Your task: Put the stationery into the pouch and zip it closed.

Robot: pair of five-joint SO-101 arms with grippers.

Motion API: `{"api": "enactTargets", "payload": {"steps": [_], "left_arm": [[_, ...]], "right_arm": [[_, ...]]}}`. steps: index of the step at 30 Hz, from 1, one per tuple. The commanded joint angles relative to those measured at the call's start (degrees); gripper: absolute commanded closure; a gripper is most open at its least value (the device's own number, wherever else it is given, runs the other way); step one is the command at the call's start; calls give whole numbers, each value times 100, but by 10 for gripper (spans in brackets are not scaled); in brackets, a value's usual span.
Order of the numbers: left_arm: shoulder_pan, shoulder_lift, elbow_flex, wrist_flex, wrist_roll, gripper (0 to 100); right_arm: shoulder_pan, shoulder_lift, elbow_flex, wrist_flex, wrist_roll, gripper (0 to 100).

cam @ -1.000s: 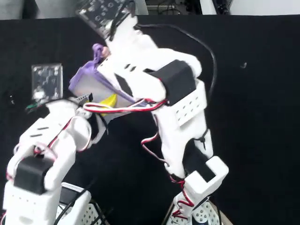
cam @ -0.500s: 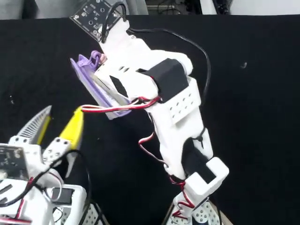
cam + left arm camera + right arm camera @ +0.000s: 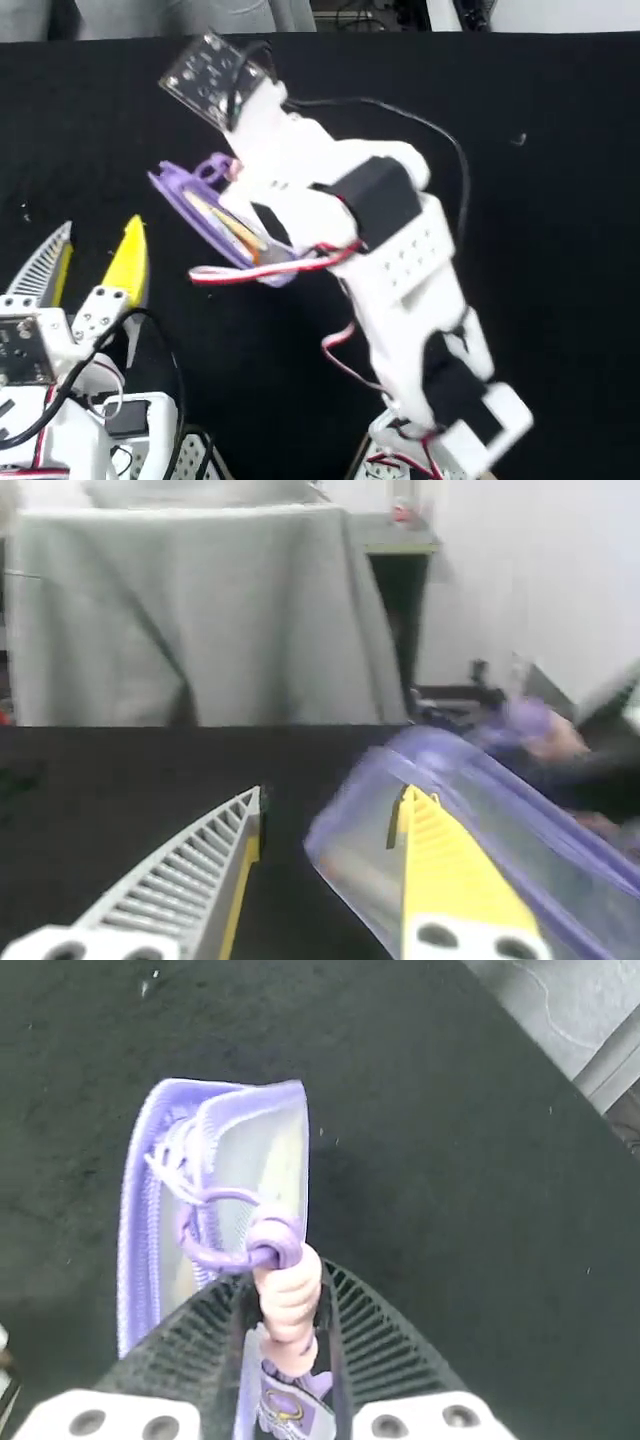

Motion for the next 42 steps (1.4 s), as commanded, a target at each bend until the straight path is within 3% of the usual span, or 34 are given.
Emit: {"api": "enactTargets", "payload": {"steps": [1, 14, 21, 33, 42], "left_arm": [[-295, 26, -286, -193, -70, 776], [-303, 26, -127, -44, -105, 776], [31, -18, 426, 79, -360, 776], [681, -26, 1279, 26, -492, 776], [1279, -26, 1130, 79, -475, 776]], "right_arm": [[-62, -725, 787, 132, 158, 987], [-62, -1710, 3073, -563, 246, 987], [-35, -1824, 3407, -1284, 484, 987], [932, -1710, 2642, -1978, 457, 987], [1064, 31, 822, -1881, 422, 987]]}}
